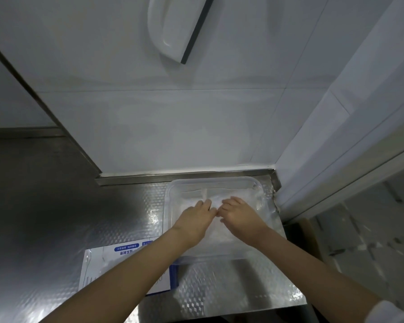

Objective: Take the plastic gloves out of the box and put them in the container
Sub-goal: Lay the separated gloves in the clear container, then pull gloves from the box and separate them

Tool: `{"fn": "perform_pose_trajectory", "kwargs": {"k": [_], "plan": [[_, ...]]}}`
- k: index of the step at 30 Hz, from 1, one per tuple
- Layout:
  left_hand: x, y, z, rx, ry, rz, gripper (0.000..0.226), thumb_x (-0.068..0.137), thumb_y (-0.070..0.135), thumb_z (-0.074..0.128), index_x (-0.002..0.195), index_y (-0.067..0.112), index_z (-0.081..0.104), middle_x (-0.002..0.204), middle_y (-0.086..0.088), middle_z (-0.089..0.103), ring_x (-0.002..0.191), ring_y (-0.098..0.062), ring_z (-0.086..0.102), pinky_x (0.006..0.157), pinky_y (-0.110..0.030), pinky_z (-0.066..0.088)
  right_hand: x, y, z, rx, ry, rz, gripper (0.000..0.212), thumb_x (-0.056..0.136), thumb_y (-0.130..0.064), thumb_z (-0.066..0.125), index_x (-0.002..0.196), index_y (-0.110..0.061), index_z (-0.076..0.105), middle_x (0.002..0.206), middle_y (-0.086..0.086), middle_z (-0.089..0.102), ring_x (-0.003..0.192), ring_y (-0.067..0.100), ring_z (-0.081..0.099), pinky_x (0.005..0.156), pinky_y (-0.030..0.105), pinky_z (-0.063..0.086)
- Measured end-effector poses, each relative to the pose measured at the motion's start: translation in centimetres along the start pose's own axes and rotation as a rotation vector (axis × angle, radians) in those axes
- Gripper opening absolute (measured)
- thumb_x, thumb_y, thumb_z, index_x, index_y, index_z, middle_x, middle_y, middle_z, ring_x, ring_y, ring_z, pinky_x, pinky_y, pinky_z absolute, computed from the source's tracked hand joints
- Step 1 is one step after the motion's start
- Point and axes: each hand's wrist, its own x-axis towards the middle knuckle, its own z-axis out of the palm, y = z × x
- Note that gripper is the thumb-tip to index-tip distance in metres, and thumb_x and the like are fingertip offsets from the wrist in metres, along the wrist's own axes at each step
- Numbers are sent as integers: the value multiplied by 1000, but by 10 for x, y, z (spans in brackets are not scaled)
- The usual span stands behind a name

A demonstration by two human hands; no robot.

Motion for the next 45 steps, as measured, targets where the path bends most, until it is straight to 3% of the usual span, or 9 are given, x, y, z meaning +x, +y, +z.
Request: {"fn": "perform_pose_trajectory", "kwargs": {"k": [4, 11, 18, 22, 28, 34, 37, 39, 45], "plan": [[6, -6, 21, 84, -296, -122, 75, 86, 10, 62, 146, 15, 17, 155, -14, 5, 138, -37, 18, 104, -47, 31, 1, 5, 5, -96, -403, 166, 59, 91, -37, 57, 141, -14, 36, 144, 5, 41, 136, 23, 30, 113, 34, 16], [9, -13, 24, 122, -440, -128, 102, 78, 21, 75, 150, 22, 3, 157, -13, -13, 142, -44, 4, 111, -49, 25, 2, 7, 11, -159, -475, 199, 81, 80, -41, 70, 144, -16, 26, 143, 5, 34, 128, 22, 37, 106, 33, 30], [5, -10, 13, 268, -445, -140, 79, 90, 19, 60, 150, 20, 9, 158, -14, -4, 140, -43, 15, 111, -45, 25, 10, 3, 0, -152, -589, 237, 77, 80, -32, 72, 143, -16, 30, 141, 7, 37, 126, 25, 39, 103, 37, 36], [-8, -9, -6, 431, -292, -130, 50, 95, 21, 49, 140, 12, 30, 139, -13, 43, 126, -32, 42, 107, -41, 27, 14, -11, -18, -118, -515, 301, 54, 90, -8, 58, 140, -15, 37, 140, 6, 42, 126, 27, 41, 103, 41, 36], [-60, -27, -21, 13, 232, -77, 41, 91, 6, 44, 129, 19, 44, 127, -2, 51, 116, -21, 46, 104, -33, 28, 13, -75, -46, 0, 11, 182, 38, 90, -3, 53, 127, -12, 54, 132, 5, 53, 132, 23, 39, 113, 36, 18], [-133, -61, 2, -347, 497, -188, 40, 78, -11, 58, 112, 10, 61, 110, -7, 55, 100, -26, 53, 86, -34, 38, -1, -165, -21, 281, 179, -98, 32, 67, 2, 56, 95, -11, 63, 93, 5, 63, 84, 21, 59, 71, 23, 43], [-163, -75, 22, -279, 332, -293, 36, 85, 0, 55, 118, 13, 56, 120, -5, 51, 110, -26, 50, 86, -32, 32, -10, -188, 27, 272, -25, -109, 43, 76, -2, 52, 119, -10, 57, 121, 10, 59, 109, 25, 59, 94, 33, 48], [-178, -85, 39, -203, 135, -426, 40, 94, 15, 46, 134, 19, 39, 137, -3, 37, 126, -23, 37, 99, -32, 29, -12, -193, 41, 246, -163, -38, 54, 89, -9, 55, 141, -6, 39, 147, 14, 38, 136, 28, 36, 114, 34, 20], [-202, -89, 59, -236, -136, -408, 59, 94, 39, 49, 144, 25, 21, 152, -8, 9, 139, -26, 16, 110, -40, 21, -3, -198, 28, 231, -235, 152, 53, 101, -28, 37, 148, -12, 20, 148, 7, 34, 134, 23, 33, 105, 34, 30]]}}
